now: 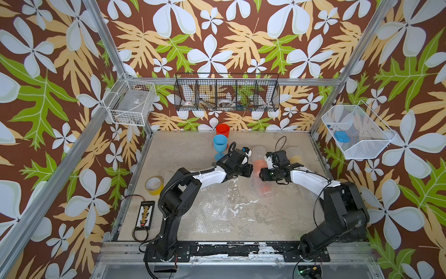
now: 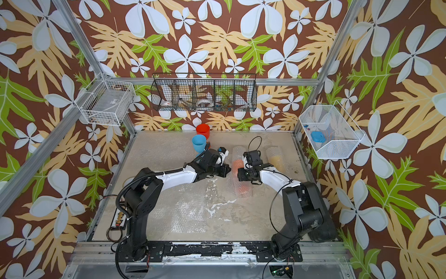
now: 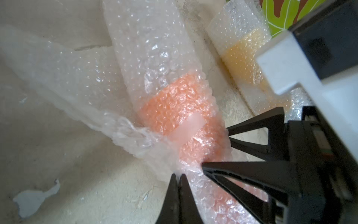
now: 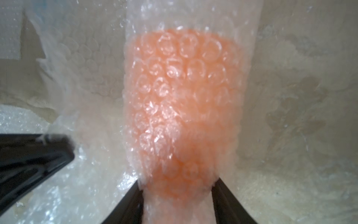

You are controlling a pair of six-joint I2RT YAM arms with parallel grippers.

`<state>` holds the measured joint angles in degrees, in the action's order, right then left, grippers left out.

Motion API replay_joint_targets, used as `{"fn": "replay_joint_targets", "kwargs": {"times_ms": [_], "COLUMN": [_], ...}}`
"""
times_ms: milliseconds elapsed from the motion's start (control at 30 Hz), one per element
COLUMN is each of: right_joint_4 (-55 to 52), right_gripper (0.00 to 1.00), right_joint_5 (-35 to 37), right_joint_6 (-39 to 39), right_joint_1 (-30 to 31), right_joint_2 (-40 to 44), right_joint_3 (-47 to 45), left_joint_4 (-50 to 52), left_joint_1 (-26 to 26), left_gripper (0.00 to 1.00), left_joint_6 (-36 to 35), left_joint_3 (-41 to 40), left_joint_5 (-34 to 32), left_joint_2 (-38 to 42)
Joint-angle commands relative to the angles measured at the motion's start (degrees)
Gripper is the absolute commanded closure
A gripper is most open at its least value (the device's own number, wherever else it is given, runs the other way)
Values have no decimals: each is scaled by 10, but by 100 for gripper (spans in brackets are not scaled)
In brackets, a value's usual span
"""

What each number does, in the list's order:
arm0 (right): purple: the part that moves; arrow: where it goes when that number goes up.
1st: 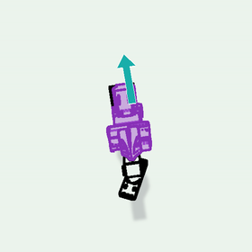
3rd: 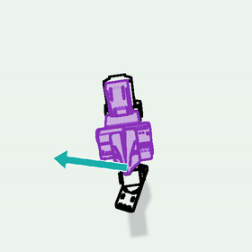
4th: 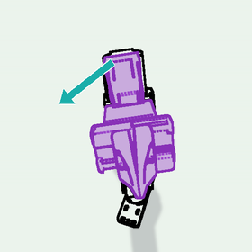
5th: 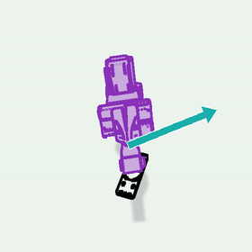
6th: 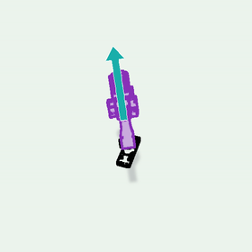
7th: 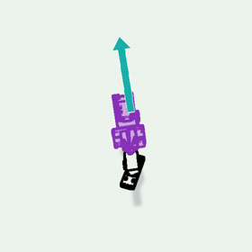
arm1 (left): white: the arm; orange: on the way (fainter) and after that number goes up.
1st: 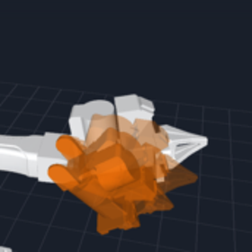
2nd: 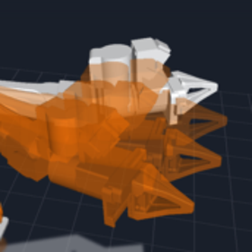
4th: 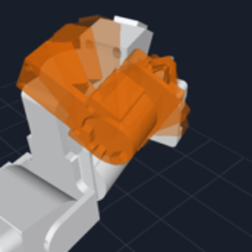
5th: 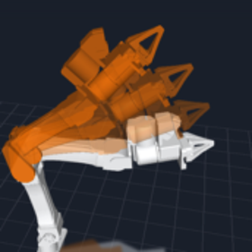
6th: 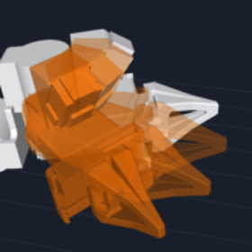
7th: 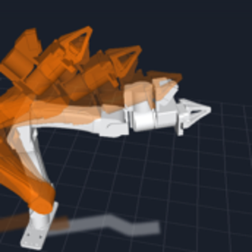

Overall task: Unpack wine glasses from bubble wrap
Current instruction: Move the bubble wrap to the center of the board.

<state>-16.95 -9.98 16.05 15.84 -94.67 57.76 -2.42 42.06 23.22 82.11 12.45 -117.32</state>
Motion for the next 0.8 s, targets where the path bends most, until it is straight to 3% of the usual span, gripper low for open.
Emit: {"fn": "replay_joint_targets", "kwargs": {"times_ms": [0, 433, 600, 767], "right_joint_4": [23, 5, -28, -49], "right_gripper": [44, 44, 45, 45], "right_joint_5": [6, -11, -23, -29], "right_joint_6": [1, -17, -23, -22], "right_joint_1": [-10, -60, -71, -77], "right_joint_2": [-27, -200, -281, -328], "right_joint_3": [31, 251, 357, 447], "left_joint_4": [54, 186, 175, 120], "left_joint_1": [-2, -44, -67, -73], "left_gripper": [100, 100, 100, 100], "left_joint_6": [-18, -21, -2, 2], "left_joint_3": [68, 454, 536, 538], "left_joint_5": [-25, -32, -24, -39], "left_joint_2": [-34, -242, -298, -312]}}
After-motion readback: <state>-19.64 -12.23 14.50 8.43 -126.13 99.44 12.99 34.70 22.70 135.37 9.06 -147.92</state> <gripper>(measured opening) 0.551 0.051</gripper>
